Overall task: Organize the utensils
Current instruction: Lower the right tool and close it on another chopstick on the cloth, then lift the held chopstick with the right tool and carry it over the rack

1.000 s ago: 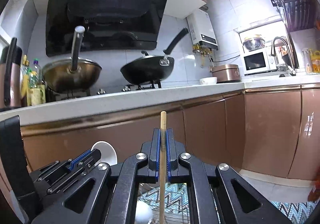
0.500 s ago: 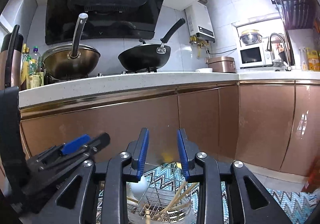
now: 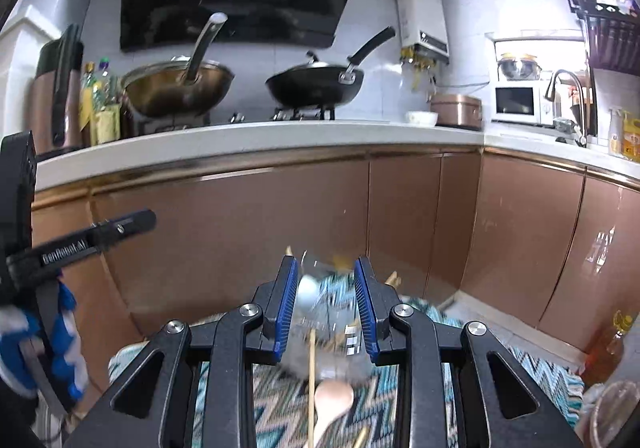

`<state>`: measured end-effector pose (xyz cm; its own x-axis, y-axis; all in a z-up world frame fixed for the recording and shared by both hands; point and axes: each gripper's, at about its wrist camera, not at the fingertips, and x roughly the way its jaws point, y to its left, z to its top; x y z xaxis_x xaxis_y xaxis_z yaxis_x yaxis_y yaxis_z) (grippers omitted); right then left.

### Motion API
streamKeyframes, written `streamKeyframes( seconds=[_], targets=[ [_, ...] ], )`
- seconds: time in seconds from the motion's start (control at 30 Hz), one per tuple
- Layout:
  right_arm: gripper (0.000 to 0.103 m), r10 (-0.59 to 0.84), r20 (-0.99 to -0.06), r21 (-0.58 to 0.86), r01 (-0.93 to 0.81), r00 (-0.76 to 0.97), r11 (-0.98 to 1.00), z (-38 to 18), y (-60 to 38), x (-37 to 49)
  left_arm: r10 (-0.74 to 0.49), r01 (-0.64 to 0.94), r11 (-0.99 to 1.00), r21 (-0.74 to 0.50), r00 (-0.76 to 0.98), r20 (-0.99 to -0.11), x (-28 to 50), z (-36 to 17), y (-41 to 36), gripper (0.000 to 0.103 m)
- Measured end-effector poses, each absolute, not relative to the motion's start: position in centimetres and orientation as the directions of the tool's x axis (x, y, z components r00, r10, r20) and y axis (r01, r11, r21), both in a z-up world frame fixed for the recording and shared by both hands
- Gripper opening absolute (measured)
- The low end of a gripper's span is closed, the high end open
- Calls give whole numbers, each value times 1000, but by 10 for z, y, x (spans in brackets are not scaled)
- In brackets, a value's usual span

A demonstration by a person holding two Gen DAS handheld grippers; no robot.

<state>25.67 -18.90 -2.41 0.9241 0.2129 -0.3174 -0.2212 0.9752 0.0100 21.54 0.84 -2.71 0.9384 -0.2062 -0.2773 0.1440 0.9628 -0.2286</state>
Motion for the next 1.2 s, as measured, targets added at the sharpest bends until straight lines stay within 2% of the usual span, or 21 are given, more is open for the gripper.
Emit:
streamKeyframes(
  seconds=[0.2,0.33,0.5,0.9,1.2],
  targets=[
    [29,216,-400,11,-232,891,973,-33,-189,232,-180,124,972,-199,939,-294,177,-25,48,46],
    [29,222,-452,14,-242,864,970,-40,-182,228,-142,83,979,-188,934,-327,163,-26,68,54],
    [29,227,-511,16,-254,829,967,-47,-172,232,-140,69,976,-205,924,-355,156,-37,85,59],
    [29,226,-659,34,-272,717,962,-83,-154,273,-180,53,962,-269,862,-475,184,-87,98,59],
    [29,227,-725,52,-276,651,960,-112,-150,304,-180,36,963,-268,825,-535,202,-121,95,59]
  ],
)
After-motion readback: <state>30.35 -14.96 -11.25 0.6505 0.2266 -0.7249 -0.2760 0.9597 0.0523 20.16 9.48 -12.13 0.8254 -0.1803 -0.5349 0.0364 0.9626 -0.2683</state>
